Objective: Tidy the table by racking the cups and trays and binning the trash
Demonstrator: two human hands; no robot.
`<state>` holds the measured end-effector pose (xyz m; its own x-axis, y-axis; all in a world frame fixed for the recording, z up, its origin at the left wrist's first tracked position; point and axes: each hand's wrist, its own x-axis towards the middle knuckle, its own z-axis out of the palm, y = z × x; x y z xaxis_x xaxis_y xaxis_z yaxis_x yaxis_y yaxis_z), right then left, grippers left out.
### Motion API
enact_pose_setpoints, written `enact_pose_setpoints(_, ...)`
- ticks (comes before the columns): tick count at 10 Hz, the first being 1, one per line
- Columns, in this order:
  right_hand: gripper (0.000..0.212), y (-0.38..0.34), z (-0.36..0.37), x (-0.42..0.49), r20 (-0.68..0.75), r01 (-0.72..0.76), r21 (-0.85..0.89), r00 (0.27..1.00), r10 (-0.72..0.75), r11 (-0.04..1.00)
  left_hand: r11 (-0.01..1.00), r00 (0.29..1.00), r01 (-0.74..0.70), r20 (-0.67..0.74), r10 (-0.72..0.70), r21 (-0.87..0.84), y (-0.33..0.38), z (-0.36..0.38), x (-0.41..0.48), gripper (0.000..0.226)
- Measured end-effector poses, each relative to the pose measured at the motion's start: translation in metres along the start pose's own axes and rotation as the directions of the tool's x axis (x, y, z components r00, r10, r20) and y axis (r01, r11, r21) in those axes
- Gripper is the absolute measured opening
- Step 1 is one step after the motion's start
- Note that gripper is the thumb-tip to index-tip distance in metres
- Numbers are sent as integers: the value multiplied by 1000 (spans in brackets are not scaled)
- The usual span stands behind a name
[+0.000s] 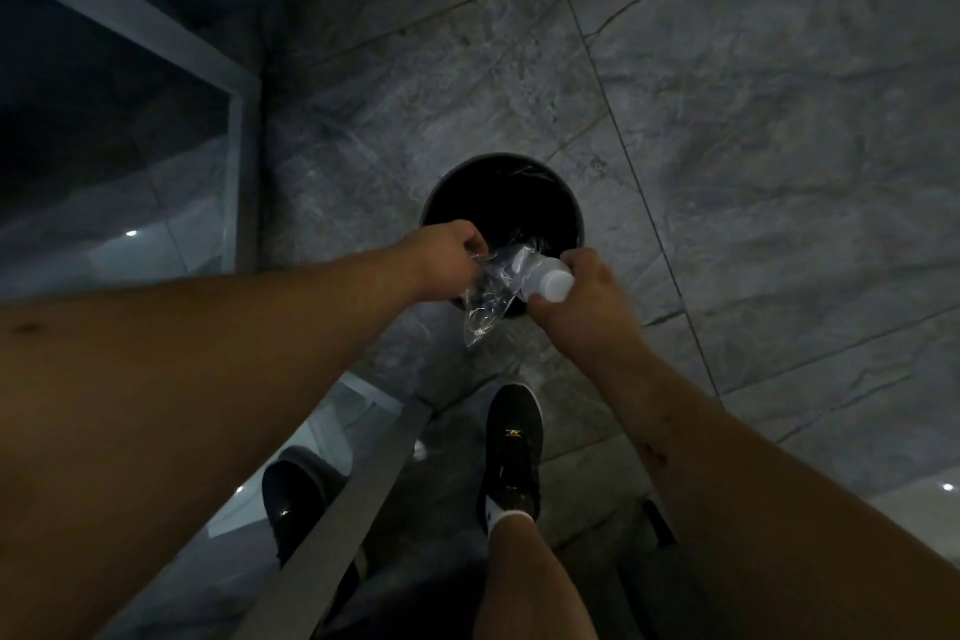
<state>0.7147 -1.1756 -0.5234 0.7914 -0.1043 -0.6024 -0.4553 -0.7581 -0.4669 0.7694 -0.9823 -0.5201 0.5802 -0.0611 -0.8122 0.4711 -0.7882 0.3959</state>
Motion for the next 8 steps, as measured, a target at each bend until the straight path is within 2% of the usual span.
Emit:
enact_pose_setpoints(1,62,0,-1,-1,33,-25,1,999,25,1000,998,1000,0,4,0,65,-3,2,-4,68)
enact_pose_setpoints(2,58,-2,-7,-5,60,-38,12,998,37,999,981,1000,-16,7,15,194,-4,3,-15,96)
enact_pose_setpoints(3,30,-11,-25,-22,73,-22,-27,997,24,999,964,999,7,37,-17,266,0,-2,-38,89)
enact_pose_setpoints(4,39,-21,-42,-39,159,-51,-76,985,63,996,924,992,10,116,-58,382,6,-12,-60,67)
enact_pose_setpoints(5,49,-42,-74,-73,307,-57,-211,944,122,976,870,976,-28,201,-83,492,15,-32,-106,50)
enact_pose_setpoints(7,41,-95,-123,-133,455,81,-393,883,118,916,885,984,-21,164,-63,465,24,-73,-191,50)
enact_pose_setpoints(8,40,-116,-138,-158,454,91,-387,885,103,918,888,979,-6,185,-89,460,24,-82,-223,50)
